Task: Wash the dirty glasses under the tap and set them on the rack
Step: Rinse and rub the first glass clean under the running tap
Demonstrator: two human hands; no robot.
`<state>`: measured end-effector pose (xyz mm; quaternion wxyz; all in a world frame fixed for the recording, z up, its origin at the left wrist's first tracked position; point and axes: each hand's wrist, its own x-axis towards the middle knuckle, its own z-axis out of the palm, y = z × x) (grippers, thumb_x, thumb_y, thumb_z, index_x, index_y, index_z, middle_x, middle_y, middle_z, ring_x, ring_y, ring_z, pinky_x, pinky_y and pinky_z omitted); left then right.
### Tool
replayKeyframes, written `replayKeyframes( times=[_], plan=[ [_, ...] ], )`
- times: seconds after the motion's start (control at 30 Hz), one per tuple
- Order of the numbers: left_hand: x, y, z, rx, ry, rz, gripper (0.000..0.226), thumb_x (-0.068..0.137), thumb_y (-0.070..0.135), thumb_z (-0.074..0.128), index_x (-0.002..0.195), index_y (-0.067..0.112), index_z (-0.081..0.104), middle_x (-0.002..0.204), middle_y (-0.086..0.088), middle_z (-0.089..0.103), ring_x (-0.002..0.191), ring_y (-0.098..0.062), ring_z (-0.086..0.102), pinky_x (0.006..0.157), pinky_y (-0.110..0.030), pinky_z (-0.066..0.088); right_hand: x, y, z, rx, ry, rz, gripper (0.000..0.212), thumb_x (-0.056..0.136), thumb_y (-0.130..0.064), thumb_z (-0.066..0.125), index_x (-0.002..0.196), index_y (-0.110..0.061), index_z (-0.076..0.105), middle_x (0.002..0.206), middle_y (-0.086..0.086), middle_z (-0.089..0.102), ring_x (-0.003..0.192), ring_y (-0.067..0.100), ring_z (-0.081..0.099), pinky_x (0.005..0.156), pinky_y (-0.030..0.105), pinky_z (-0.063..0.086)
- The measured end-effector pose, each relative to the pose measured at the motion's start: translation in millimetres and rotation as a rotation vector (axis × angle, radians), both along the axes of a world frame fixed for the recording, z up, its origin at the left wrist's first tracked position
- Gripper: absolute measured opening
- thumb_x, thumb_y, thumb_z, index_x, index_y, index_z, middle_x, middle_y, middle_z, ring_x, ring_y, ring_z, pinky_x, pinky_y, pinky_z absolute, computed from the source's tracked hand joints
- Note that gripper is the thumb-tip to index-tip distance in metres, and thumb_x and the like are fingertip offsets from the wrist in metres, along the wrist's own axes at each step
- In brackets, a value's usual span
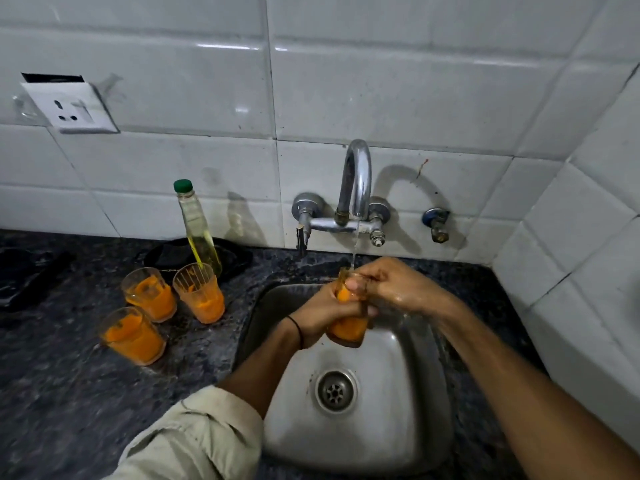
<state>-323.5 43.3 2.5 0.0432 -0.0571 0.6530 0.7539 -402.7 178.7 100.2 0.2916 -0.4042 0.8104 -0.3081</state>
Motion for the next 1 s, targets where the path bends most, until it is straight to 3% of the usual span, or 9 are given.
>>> replayKeyframes(
  times=[0.07,0.2,0.3,0.43,0.53,0.6,0.67,0.77,1.0],
  plan=[
    [-4.7,1.7,5.6,-0.104,0.006,0.083,0.043,0.074,0.013,0.077,0.113,0.019,0.061,0.104,-0.003,0.069,0.098,-0.02,0.066,0.09,-0.035,0.054,0.8,0.2,-6.6,-0.043,0.009,-0.074,0.032,0.099,-0.032,0.058,0.07,-0.021,0.066,0.065,-0.005,0.064,0.063,0.005,0.058,0.07,0.028,0.05],
    [-11.6,23.4,11.8,-0.702,0.052,0.497,0.049,0.068,0.037,0.073,0.11,0.026,0.05,0.097,0.006,0.067,0.085,-0.013,0.062,0.073,-0.032,0.05,6.9,-20.2,-17.4,0.001,0.112,-0.181,0.031,0.1,-0.032,0.056,0.078,-0.012,0.066,0.08,0.004,0.068,0.079,0.016,0.063,0.08,0.039,0.05],
    [-6.4,19.4,-0.1,-0.615,0.038,0.366,0.053,0.074,0.03,0.077,0.116,0.027,0.044,0.098,0.008,0.065,0.086,-0.012,0.066,0.07,-0.031,0.056,6.7,-23.5,-16.6,0.134,0.192,-0.123,0.028,0.099,-0.027,0.055,0.075,-0.014,0.062,0.076,0.002,0.063,0.077,0.017,0.062,0.072,0.031,0.046],
    [-9.4,-35.9,-16.0,-0.565,-0.154,-0.1,0.058,0.074,0.03,0.078,0.123,0.015,0.051,0.116,-0.009,0.067,0.106,-0.027,0.065,0.096,-0.047,0.052,9.1,-13.3,-19.7,0.259,0.3,-0.086,0.028,0.094,-0.02,0.056,0.067,-0.021,0.056,0.077,0.005,0.065,0.08,0.022,0.064,0.077,0.038,0.053],
    [-23.1,-63.8,-7.4,-0.458,-0.262,0.367,0.023,0.085,0.016,0.065,0.104,0.003,0.06,0.092,-0.018,0.07,0.085,-0.033,0.068,0.084,-0.052,0.056,12.2,-8.4,-15.1,0.248,0.399,-0.058,0.023,0.095,-0.026,0.054,0.076,-0.016,0.061,0.084,0.007,0.066,0.084,0.024,0.064,0.081,0.041,0.054],
    [-32.8,-68.6,5.6,-0.618,-0.206,0.657,0.028,0.087,0.033,0.062,0.086,0.005,0.065,0.077,-0.014,0.069,0.072,-0.028,0.066,0.07,-0.044,0.054,13.3,-10.5,-10.3,0.197,0.446,-0.029,0.025,0.097,-0.032,0.051,0.081,-0.017,0.063,0.085,0.004,0.065,0.083,0.022,0.063,0.082,0.042,0.053],
    [-40.0,-63.5,21.4,-0.794,-0.196,0.736,0.044,0.094,0.046,0.055,0.08,0.005,0.065,0.076,-0.013,0.067,0.071,-0.029,0.061,0.063,-0.033,0.043,14.4,-15.6,-6.9,0.161,0.468,-0.01,0.027,0.097,-0.035,0.049,0.081,-0.018,0.064,0.083,0.003,0.064,0.082,0.023,0.062,0.081,0.045,0.054],
    [-45.6,-61.4,29.9,-0.942,-0.247,0.775,0.056,0.102,0.047,0.038,0.086,-0.001,0.063,0.082,-0.017,0.06,0.076,-0.034,0.053,0.065,-0.037,0.037,14.6,-22.2,-7.3,0.147,0.475,0.001,0.028,0.095,-0.036,0.05,0.082,-0.018,0.065,0.084,0.003,0.064,0.082,0.024,0.062,0.081,0.047,0.054],
    [-46.4,-70.9,20.5,-0.758,-0.235,0.748,0.064,0.099,0.053,0.037,0.073,0.002,0.066,0.077,-0.016,0.07,0.075,-0.035,0.067,0.068,-0.042,0.055,9.0,-25.8,-10.6,0.139,0.444,0.022,0.027,0.1,-0.035,0.052,0.085,-0.017,0.067,0.088,0.004,0.065,0.084,0.021,0.062,0.084,0.045,0.053]
  ],
)
